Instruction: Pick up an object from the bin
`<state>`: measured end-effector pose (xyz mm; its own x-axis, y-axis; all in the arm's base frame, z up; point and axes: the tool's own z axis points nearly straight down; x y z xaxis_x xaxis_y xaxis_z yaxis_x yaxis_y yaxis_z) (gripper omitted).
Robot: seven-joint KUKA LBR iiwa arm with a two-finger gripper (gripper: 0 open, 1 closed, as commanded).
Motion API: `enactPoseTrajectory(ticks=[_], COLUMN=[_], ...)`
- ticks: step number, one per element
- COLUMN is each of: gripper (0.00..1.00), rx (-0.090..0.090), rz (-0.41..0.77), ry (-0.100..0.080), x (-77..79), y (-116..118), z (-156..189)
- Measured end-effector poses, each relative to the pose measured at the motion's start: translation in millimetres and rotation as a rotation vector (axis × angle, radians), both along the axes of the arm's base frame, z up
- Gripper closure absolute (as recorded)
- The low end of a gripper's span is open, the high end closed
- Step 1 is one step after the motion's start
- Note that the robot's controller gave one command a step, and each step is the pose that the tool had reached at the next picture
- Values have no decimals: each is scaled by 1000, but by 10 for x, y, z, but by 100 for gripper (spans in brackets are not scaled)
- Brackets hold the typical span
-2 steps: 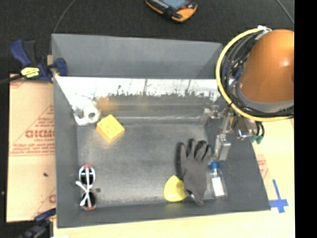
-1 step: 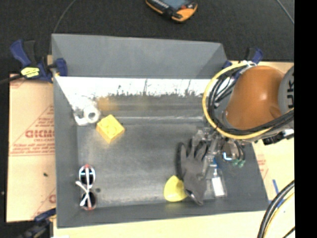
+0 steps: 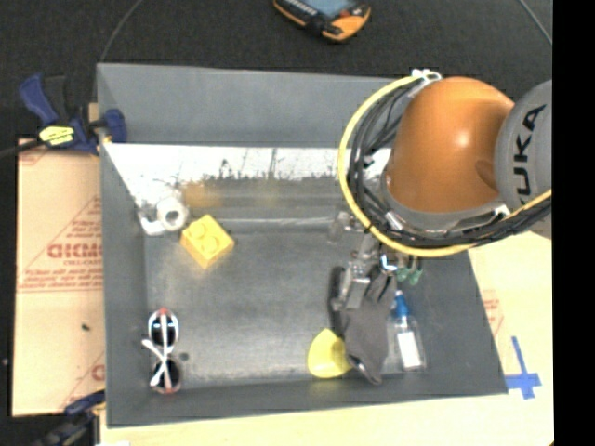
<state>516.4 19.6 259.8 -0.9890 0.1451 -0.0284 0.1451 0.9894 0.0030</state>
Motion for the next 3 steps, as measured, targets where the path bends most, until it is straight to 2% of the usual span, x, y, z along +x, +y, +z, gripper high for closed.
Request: enactPoseTrajectory(ticks=[1,2,3], gripper=[0,0,0], rx=[-1,-2,1], rz=[-4,57,-108], ry=[21,5,10], x=[-160,-23,-59], y=[-662,-303,-341], z=[-906,-292,-883])
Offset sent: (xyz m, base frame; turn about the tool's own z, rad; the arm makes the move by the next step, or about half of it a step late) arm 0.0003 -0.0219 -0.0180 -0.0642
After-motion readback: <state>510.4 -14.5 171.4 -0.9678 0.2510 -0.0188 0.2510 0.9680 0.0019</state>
